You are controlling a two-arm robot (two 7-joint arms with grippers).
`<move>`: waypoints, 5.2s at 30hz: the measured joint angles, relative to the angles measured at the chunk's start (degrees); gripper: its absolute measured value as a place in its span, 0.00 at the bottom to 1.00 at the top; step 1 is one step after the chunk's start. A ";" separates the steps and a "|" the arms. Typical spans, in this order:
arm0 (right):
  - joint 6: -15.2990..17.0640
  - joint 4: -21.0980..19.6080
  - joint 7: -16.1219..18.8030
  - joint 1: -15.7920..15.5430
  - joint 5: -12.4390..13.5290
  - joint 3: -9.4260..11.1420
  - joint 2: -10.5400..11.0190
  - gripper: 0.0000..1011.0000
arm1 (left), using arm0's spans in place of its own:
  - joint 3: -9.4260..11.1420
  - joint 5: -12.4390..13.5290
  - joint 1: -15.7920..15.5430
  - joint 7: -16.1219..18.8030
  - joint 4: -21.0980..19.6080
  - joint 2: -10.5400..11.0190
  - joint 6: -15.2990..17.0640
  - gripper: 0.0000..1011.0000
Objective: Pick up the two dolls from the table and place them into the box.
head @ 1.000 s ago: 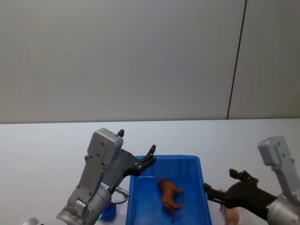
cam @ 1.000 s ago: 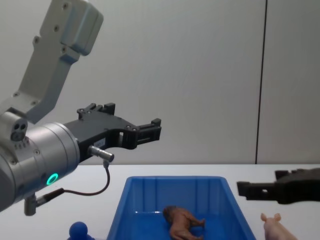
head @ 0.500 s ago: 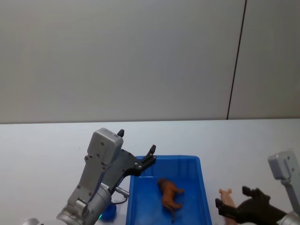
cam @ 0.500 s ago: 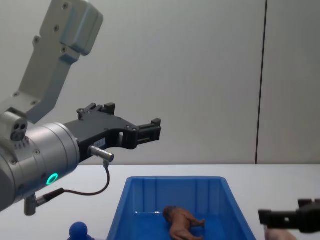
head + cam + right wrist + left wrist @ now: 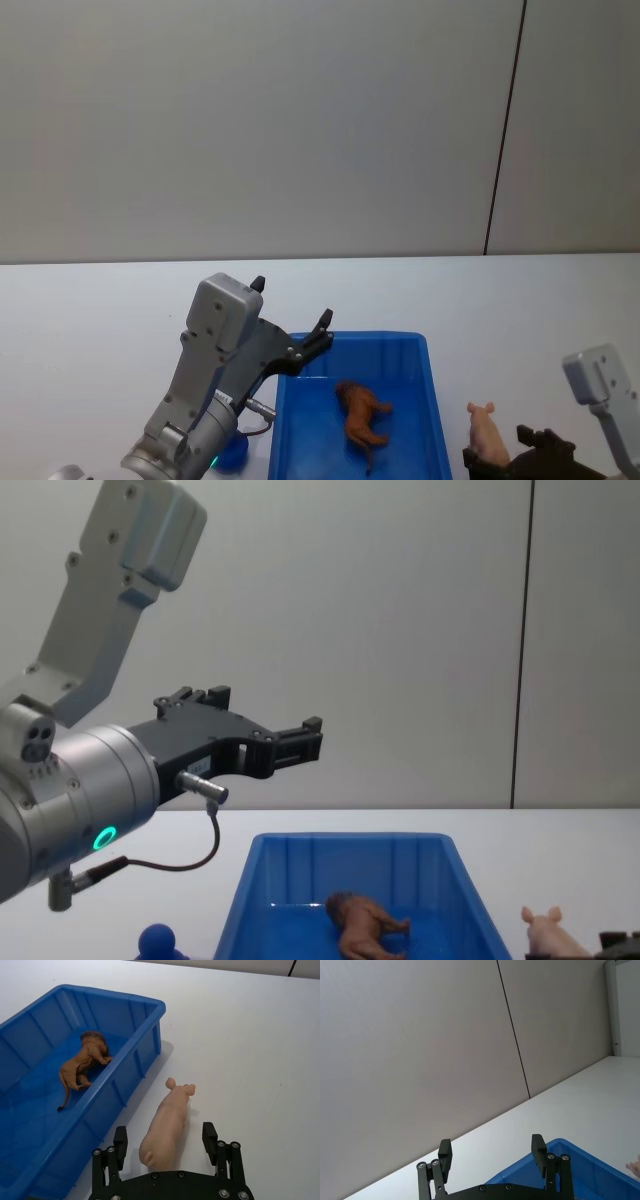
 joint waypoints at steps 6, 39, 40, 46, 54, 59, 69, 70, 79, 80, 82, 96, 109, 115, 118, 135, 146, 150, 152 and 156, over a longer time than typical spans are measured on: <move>0.05 0.92 -0.05 0.14 -0.28 -0.24 -0.30 0.81 | 0.00 0.00 0.00 0.00 0.00 0.00 0.00 0.99; -4.38 -2.47 -2.98 0.94 -3.17 -0.14 -0.85 0.37 | 0.00 0.00 0.00 0.00 0.00 0.00 0.00 0.99; -4.45 -2.70 -2.82 1.13 -3.28 -0.13 -0.91 0.37 | 0.00 0.00 0.00 0.00 0.00 0.00 0.00 0.99; -4.47 -3.86 -0.49 3.53 -3.82 -0.27 -1.93 0.37 | 0.00 0.00 0.00 0.00 0.00 0.01 0.00 0.99; -2.35 -2.12 3.81 7.63 -4.35 -1.16 -4.28 0.37 | 0.00 0.00 0.00 0.00 0.00 0.00 0.00 0.99; -1.08 0.34 6.12 9.85 -4.78 -1.94 -5.81 0.38 | 0.00 0.00 0.00 0.00 0.00 0.00 0.00 0.99; -0.27 3.93 8.56 12.09 -5.50 -3.05 -7.47 0.67 | 0.00 0.00 0.00 0.00 0.00 0.00 0.00 0.99; -0.27 4.12 8.65 12.20 -5.56 -3.08 -7.52 0.70 | 0.00 0.00 0.00 0.00 0.00 0.00 0.00 0.99; -1.38 4.25 8.62 11.89 -5.81 -2.52 -6.53 0.95 | 0.00 0.00 0.00 0.00 0.00 0.00 0.00 0.99; -1.64 3.88 8.41 11.51 -5.79 -2.17 -6.01 0.99 | 0.00 0.00 0.00 0.00 0.00 0.00 0.00 0.99; -2.08 3.23 7.99 10.77 -5.54 -1.61 -5.07 0.99 | 0.00 0.00 0.00 0.00 0.00 0.00 0.00 0.99; -5.50 -1.03 5.72 5.27 -2.82 1.71 0.60 0.99 | 0.00 0.00 0.00 -0.01 0.00 0.00 -0.01 0.99; -6.89 -2.62 4.96 3.12 -1.79 2.94 2.68 0.99 | -0.74 0.67 1.33 0.97 -1.28 1.65 0.66 0.99; -7.24 -3.02 4.76 2.59 -1.54 3.24 3.23 0.99 | -1.78 0.08 3.53 2.62 -2.96 4.16 1.32 0.99; -7.34 -3.14 4.72 2.46 -1.48 3.28 3.35 0.99 | -2.37 -0.89 4.87 3.46 -3.74 5.62 1.59 0.99; -7.63 -3.45 4.56 1.99 -1.26 3.56 3.81 0.99 | -4.13 -6.58 8.73 3.95 -0.84 8.66 0.86 0.99; -7.70 -3.52 4.52 1.93 -1.19 3.63 3.88 0.99 | -4.00 -7.39 6.95 -0.17 4.91 6.68 -0.79 0.99; -7.71 -3.54 4.52 1.91 -1.19 3.63 3.90 0.99 | -3.78 -7.52 6.09 -1.84 7.44 5.66 -1.42 0.99; -7.71 -3.55 4.52 1.89 -1.19 3.63 3.91 0.99 | -3.67 -7.63 5.77 -2.64 8.53 5.24 -1.58 0.99; -7.71 -3.55 4.52 1.88 -1.19 3.63 3.92 0.99 | -3.55 -8.01 5.41 -3.85 10.01 4.73 -1.66 0.99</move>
